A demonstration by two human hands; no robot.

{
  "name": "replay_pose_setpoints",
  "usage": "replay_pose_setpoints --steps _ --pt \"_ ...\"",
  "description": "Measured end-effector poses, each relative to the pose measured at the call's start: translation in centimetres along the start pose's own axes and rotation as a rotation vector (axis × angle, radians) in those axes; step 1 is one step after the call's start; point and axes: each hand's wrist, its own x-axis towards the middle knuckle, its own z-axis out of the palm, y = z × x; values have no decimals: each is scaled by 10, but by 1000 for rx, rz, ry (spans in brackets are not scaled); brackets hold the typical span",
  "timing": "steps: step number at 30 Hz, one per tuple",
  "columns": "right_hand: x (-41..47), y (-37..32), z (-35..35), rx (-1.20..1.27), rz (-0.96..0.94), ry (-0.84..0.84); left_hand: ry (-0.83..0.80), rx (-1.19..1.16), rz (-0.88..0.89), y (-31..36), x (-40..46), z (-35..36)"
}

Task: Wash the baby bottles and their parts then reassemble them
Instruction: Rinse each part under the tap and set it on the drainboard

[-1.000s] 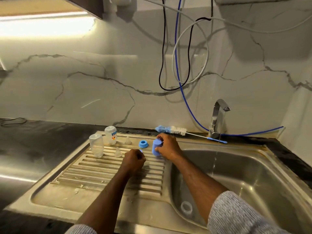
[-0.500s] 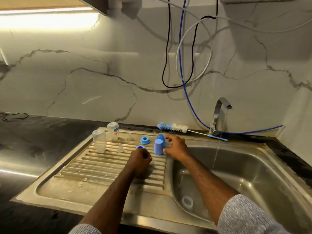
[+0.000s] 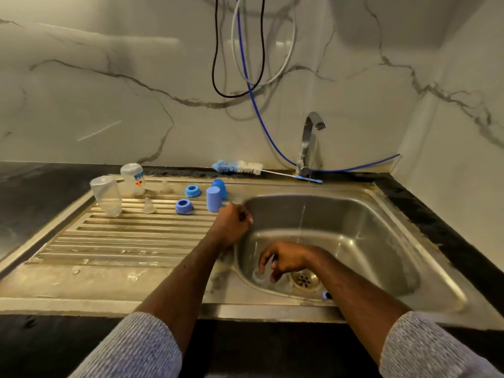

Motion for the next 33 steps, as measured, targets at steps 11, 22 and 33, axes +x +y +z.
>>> replay_pose_setpoints --steps 11,22,33 --pt "15 55 -52 348 185 620 81 -100 -72 16 41 53" --pt "27 129 -75 592 380 793 -38 -295 -198 36 94 147" --pt "25 122 -87 1021 329 770 -237 -930 -364 43 98 167"
